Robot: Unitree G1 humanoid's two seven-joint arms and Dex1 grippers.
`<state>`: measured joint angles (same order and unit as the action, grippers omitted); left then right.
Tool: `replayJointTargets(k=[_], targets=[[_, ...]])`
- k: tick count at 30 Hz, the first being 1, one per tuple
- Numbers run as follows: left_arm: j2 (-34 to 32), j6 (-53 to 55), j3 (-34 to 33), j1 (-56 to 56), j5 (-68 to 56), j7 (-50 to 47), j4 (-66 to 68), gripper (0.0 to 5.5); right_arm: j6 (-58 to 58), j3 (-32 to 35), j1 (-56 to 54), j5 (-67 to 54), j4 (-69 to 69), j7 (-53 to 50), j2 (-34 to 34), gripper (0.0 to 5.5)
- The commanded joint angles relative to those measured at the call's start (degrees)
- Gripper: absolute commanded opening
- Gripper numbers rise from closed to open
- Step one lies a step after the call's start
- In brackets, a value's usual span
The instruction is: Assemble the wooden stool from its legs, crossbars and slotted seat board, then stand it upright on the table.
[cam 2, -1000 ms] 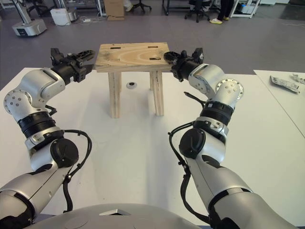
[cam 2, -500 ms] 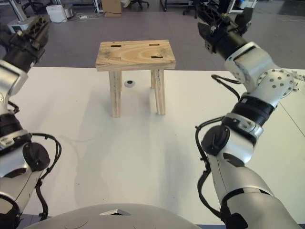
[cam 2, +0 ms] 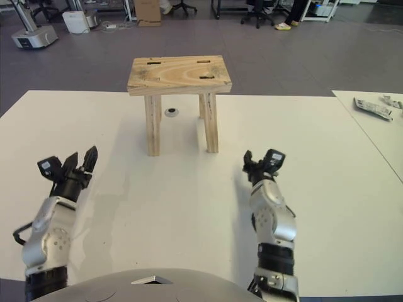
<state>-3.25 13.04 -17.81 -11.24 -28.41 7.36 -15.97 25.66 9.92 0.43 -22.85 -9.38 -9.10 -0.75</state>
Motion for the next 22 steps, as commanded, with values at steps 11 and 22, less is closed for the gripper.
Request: replayJointTargets(k=[11,22], targets=[[5.9,-6.3,5.2,-0.7,9.8,-8.9,-4.3,3.57,-8.4,-1.2,4.4,6.1,-6.0,-7.4,8.9,3.21],[2.2,-8.6,6.6,2.2,12.4,-5.4,-1.7,3.57,-8.1,-10.2,4.4,9.3,-7.6,-8.0,8.2,3.21]])
